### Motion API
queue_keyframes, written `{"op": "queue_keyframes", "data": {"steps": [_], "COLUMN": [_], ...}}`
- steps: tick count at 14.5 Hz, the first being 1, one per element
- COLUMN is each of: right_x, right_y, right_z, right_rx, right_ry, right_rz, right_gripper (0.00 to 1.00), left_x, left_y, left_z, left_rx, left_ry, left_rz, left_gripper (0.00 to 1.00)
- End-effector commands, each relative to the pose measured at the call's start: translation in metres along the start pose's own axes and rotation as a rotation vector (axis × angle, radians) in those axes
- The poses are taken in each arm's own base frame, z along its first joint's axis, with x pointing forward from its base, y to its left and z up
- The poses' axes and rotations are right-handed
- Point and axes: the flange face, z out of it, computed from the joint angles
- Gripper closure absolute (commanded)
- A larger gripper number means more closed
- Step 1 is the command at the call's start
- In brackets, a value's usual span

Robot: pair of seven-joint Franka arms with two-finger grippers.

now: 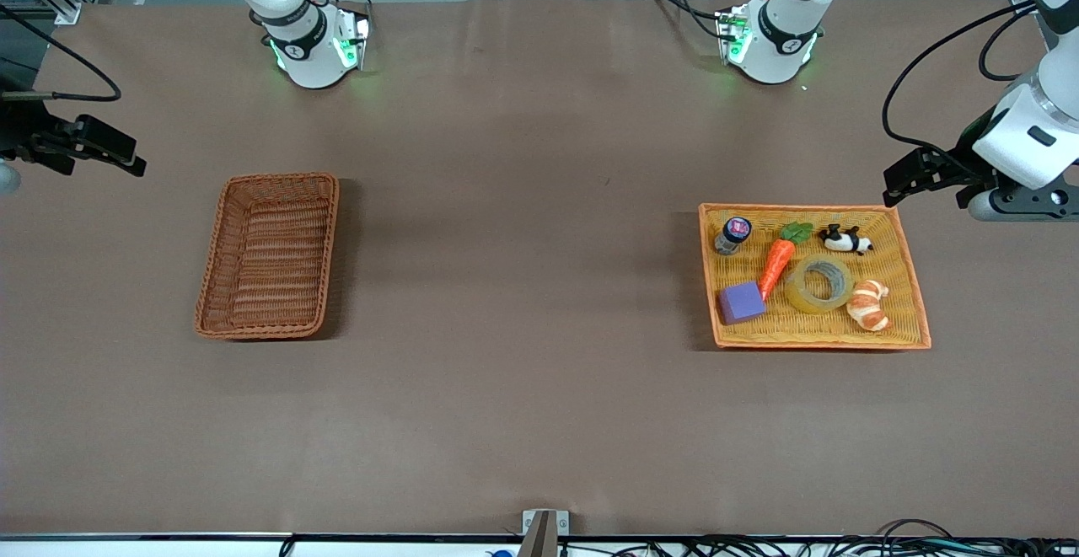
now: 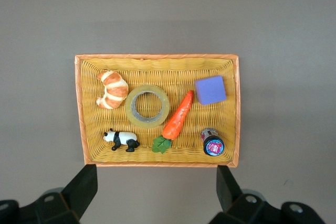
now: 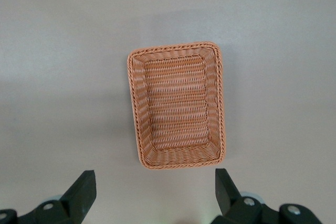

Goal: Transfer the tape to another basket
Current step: 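Move the left gripper over the yellow tape roll in the orange basket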

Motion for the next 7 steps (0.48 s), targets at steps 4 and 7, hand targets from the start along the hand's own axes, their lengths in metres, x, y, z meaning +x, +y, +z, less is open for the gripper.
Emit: {"op": "queue_keyframes", "data": {"steps": [4,7], "right_x": [-0.005,-0.004], "right_y": [0.001,0.002], "right_z": [-0.003,-0.003], "right_rx": [0.008,0.008], "right_ry": [0.001,0.004], "right_rz": [-0.008,-0.007], "right_gripper": [0.0,0.0], "left_x": [0.003,0.003], "left_y": [0.001,-0.016], "left_z": [-0.001,0.011], "left_rx": [0.0,-0.013], "left_ry": [0.006,-0.016], "left_rz": [-0.006,-0.016], "left_gripper": [0.0,0.01]}}
